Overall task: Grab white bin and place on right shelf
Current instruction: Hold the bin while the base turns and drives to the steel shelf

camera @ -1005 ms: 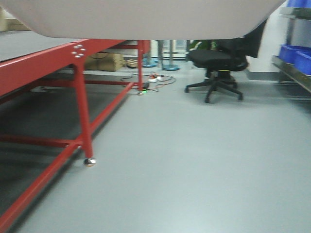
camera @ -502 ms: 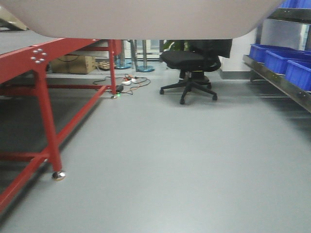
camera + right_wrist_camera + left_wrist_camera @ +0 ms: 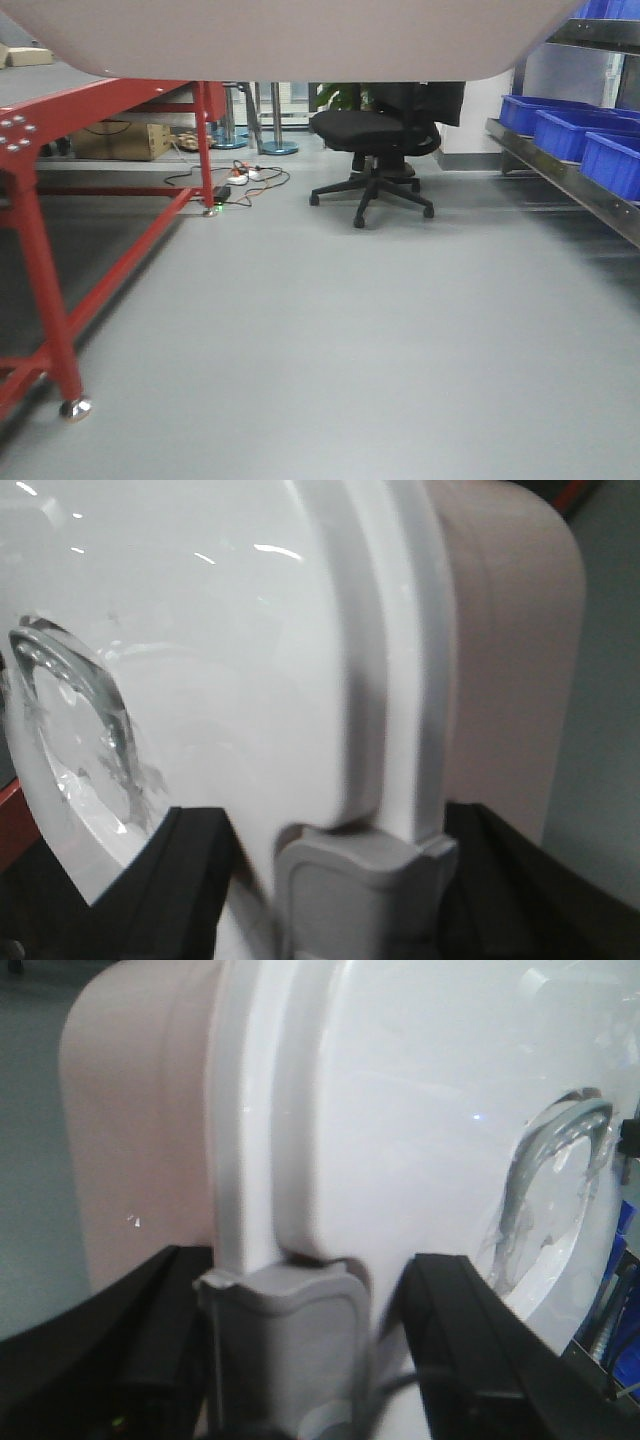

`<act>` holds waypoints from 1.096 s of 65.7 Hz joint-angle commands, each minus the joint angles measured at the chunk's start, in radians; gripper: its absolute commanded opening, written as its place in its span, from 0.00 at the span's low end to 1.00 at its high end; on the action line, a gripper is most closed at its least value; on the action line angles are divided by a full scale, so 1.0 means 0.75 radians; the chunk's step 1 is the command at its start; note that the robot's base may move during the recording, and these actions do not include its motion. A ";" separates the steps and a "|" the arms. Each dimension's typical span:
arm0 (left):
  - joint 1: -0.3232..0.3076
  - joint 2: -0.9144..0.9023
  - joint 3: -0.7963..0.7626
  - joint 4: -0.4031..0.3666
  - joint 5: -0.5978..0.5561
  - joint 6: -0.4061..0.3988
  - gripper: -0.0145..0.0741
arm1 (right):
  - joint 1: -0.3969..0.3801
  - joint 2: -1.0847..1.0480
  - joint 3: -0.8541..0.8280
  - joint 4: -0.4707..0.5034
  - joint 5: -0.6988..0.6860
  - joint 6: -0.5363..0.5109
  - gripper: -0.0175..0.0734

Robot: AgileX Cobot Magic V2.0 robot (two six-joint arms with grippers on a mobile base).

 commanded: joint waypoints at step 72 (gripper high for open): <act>-0.041 -0.026 -0.048 -0.307 0.151 0.022 0.44 | 0.034 -0.026 -0.052 0.360 0.247 -0.004 0.70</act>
